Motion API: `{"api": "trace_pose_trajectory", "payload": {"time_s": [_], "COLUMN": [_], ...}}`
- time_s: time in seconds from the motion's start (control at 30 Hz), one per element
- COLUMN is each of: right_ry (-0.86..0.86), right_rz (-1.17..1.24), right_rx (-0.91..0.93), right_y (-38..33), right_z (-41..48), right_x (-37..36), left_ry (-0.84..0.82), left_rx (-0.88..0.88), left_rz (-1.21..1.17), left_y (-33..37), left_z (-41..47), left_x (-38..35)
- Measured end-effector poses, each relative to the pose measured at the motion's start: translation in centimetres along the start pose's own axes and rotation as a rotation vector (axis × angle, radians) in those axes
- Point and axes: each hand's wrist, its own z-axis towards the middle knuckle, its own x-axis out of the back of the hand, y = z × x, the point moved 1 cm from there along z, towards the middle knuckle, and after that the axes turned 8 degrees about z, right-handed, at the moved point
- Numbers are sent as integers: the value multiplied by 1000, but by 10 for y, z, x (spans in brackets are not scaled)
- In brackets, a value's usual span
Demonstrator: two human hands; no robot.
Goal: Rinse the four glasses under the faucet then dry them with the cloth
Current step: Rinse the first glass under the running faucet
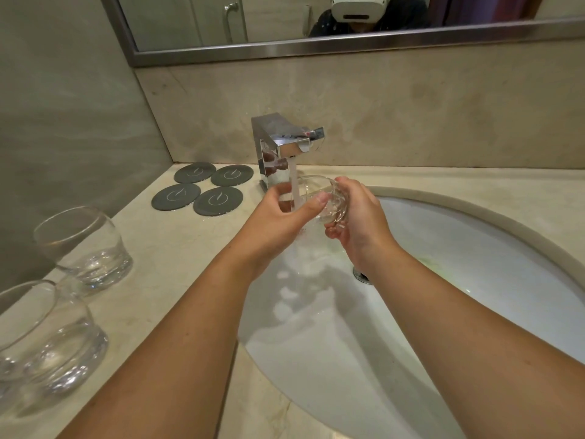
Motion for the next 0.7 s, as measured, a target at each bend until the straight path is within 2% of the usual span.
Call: {"api": "trace_pose_trajectory", "payload": {"time_s": [0.17,0.3,0.4,0.7], "right_ry": [-21,9,10,36], "right_rz": [1,-87,-41,-2], "right_rx": [8,-58,-99,30], "right_y": [1,3,2,-4], "right_z": [2,5,4,-2], "right_x": [0,4,4,1], "left_ry": [52,56,43,-33], "left_rx": [-8,-53,-71,20], "left_rz": [25,26,70,-46], "left_y": [2,3,1,4], "left_z": [0,0,1,-3], "left_x": [0,1,2,-2]}}
